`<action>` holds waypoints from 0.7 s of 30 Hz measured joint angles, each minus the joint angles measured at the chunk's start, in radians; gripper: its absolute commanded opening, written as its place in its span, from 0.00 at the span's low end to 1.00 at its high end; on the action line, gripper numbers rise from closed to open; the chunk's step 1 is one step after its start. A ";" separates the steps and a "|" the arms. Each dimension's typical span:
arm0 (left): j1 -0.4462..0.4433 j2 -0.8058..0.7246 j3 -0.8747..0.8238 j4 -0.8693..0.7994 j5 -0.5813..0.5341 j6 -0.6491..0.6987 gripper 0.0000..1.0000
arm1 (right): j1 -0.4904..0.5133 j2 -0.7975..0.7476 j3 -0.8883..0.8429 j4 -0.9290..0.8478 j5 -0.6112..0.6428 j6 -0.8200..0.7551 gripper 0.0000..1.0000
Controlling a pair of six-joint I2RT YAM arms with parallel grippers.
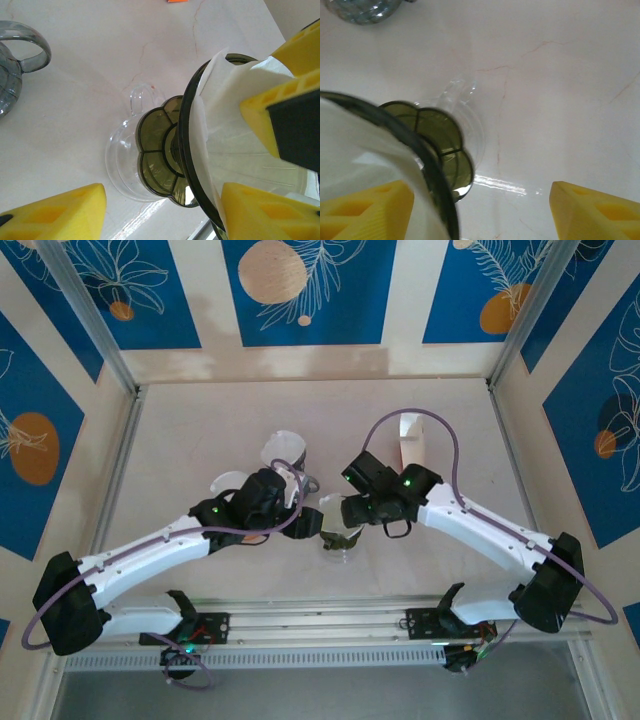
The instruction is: Place the coffee filter in the dripper
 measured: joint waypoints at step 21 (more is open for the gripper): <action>0.000 0.000 -0.006 0.004 0.000 -0.010 0.65 | 0.034 0.145 -0.019 0.033 -0.016 -0.026 0.72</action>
